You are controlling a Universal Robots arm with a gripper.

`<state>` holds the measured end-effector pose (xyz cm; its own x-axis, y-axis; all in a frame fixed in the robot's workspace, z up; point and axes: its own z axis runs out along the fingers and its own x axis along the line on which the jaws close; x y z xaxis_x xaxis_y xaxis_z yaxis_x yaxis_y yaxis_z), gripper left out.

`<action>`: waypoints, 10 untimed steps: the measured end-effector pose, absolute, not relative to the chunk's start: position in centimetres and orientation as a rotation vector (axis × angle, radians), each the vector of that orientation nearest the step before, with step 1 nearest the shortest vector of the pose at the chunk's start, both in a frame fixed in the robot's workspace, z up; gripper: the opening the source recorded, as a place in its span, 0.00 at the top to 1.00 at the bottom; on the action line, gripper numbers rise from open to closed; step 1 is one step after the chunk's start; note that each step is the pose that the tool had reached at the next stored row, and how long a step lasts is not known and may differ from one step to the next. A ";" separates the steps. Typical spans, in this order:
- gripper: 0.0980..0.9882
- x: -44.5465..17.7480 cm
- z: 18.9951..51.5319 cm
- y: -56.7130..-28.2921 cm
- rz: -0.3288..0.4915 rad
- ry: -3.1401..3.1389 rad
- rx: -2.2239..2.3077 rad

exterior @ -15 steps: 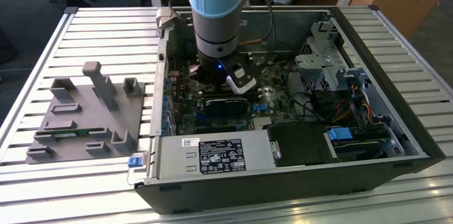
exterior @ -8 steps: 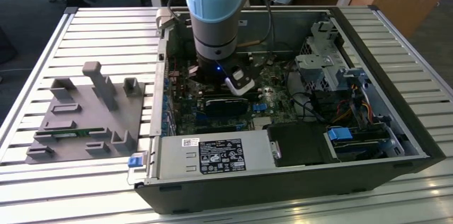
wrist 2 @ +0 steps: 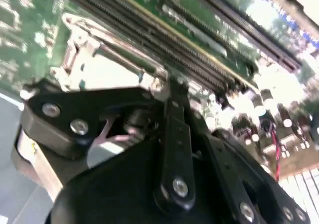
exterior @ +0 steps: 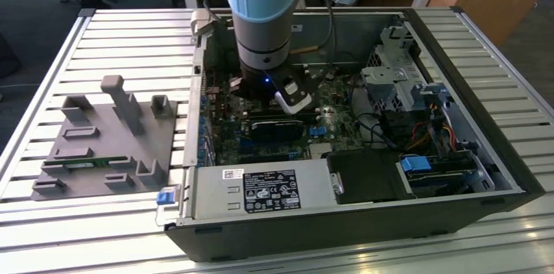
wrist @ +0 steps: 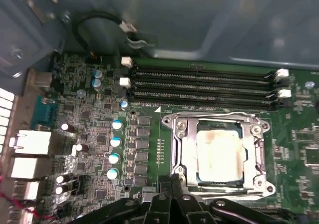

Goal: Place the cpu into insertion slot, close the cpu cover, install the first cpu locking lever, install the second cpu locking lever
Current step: 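Install the second cpu locking lever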

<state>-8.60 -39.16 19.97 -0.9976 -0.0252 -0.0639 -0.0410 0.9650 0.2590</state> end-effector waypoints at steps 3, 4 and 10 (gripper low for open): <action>0.99 -8.6 20.7 -39.2 0.406 3.054 -0.051; 0.99 -8.6 21.0 -39.2 0.406 3.054 -0.051; 0.99 -8.6 22.4 -39.2 0.406 3.054 -0.051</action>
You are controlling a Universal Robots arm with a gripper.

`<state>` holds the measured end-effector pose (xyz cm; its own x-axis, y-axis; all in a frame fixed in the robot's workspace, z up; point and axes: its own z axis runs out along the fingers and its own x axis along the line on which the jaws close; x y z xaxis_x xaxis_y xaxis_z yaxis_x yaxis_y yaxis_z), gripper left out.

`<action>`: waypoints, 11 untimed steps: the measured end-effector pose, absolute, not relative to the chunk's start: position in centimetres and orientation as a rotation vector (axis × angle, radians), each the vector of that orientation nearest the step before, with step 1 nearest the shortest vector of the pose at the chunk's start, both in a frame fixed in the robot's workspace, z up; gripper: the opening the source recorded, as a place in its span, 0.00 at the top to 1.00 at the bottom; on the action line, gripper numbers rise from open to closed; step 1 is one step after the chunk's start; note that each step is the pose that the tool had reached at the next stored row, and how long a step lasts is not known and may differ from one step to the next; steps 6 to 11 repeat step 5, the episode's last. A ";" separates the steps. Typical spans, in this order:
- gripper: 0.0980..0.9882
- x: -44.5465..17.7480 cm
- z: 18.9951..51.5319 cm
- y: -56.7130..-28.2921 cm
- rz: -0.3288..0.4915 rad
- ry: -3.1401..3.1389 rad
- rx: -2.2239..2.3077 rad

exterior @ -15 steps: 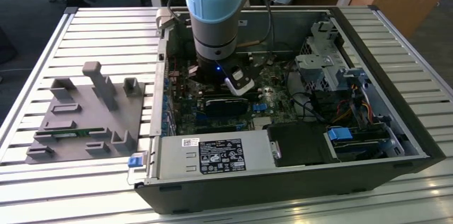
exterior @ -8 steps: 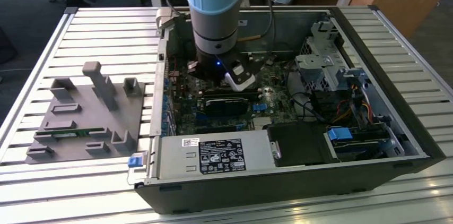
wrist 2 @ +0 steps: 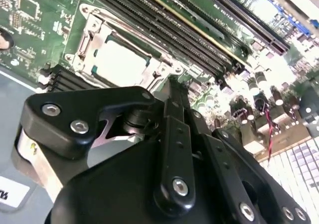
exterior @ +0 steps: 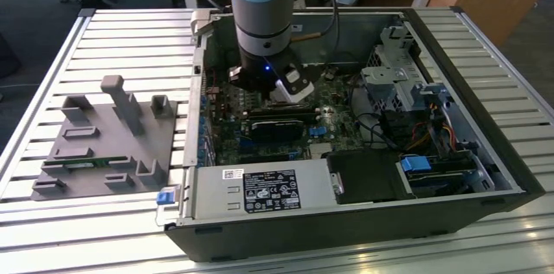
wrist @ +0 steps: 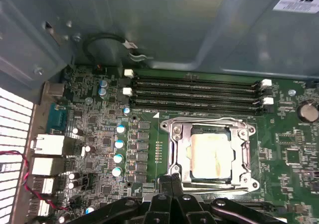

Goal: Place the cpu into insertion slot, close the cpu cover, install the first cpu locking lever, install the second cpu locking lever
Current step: 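Install the second cpu locking lever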

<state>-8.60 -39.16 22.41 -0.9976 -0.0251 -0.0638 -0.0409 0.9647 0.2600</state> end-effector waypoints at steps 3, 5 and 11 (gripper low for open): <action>0.99 -8.6 22.6 -39.2 0.407 3.054 -0.052; 0.99 -8.6 22.6 -39.2 0.407 3.054 -0.051; 0.99 -8.6 22.6 -39.2 0.407 3.054 -0.051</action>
